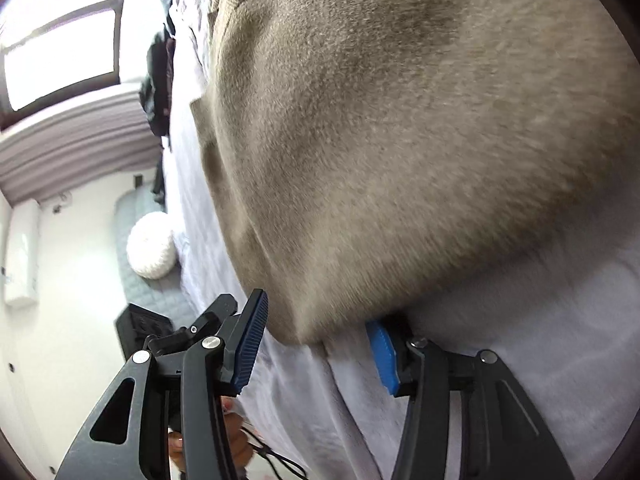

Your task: Fold small clothes

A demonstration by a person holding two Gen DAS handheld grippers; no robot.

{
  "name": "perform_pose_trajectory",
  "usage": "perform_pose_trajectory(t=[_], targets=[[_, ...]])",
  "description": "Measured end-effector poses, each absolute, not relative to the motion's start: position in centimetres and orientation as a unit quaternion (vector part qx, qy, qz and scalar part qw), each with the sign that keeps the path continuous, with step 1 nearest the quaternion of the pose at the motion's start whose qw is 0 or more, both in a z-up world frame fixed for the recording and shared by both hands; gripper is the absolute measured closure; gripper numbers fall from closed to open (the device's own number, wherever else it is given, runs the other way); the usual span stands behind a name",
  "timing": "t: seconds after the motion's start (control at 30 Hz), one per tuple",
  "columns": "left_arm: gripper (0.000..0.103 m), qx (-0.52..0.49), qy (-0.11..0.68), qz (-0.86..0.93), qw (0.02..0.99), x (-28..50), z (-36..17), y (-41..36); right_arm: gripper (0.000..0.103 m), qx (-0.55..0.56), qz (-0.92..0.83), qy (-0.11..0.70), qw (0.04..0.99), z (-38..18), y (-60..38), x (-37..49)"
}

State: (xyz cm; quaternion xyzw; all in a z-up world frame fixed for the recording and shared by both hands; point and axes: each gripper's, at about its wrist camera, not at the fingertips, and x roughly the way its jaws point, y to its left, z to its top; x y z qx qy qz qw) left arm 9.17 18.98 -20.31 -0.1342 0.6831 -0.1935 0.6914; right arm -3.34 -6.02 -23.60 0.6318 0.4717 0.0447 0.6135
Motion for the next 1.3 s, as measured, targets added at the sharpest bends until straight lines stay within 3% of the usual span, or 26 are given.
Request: perform_pose_trajectory(t=[0.17,0.2,0.23,0.27,0.57,0.8,0.93,1.0,1.07,1.1,1.13,1.17,1.23,1.3], targets=[[0.003,-0.196,0.681,-0.220,0.671,10.8,-21.0,18.9,0.049,0.668,0.050,0.435,0.602,-24.6,-5.6,-2.3],[0.003,-0.205,0.681,-0.223,0.667,11.1,-21.1,18.9,0.057,0.673,0.053,0.430,0.600,-24.6,-5.5,-2.1],[0.003,-0.217,0.680,-0.229,0.661,11.5,-21.2,18.9,0.087,0.675,0.054,0.425,0.600,-24.6,-5.5,-2.0],[0.003,-0.226,0.681,-0.233,0.656,11.9,-21.3,18.8,0.094,0.673,0.054,0.426,0.602,-24.4,-5.5,-1.7],[0.003,-0.220,0.681,-0.297,0.632,13.5,-20.6,15.2,0.094,0.661,0.116,0.378,0.637,-20.0,-7.6,-1.1],[0.003,-0.254,0.670,-0.329,0.615,16.1,-20.7,12.0,0.094,0.660,0.135,0.372,0.638,-19.2,-8.1,-0.8],[0.003,-0.217,0.664,-0.343,0.628,16.5,-20.0,9.0,0.094,0.657,0.138,0.385,0.633,-19.7,-7.7,-0.8],[0.010,-0.197,0.668,-0.334,0.635,16.3,-20.3,8.0,0.094,0.656,0.137,0.396,0.628,-20.0,-7.4,-0.9],[0.051,-0.164,0.675,-0.322,0.644,15.9,-20.7,7.3,0.090,0.644,0.139,0.426,0.620,-20.1,-7.0,-1.1],[0.059,-0.142,0.679,-0.312,0.649,15.8,-21.0,7.0,0.088,0.635,0.138,0.443,0.618,-20.1,-6.8,-1.3],[0.064,-0.132,0.678,-0.310,0.653,15.6,-21.1,7.0,0.077,0.616,0.137,0.471,0.616,-19.8,-6.6,-1.4],[0.067,-0.131,0.674,-0.311,0.657,15.6,-21.0,7.0,0.057,0.604,0.140,0.488,0.615,-19.6,-6.5,-1.6],[0.071,-0.137,0.667,-0.313,0.662,15.6,-20.7,7.3,0.034,0.578,0.153,0.514,0.616,-18.6,-6.8,-2.2],[0.071,-0.142,0.661,-0.310,0.668,15.5,-20.3,7.5,0.034,0.554,0.155,0.516,0.634,-17.0,-8.1,-2.7]])
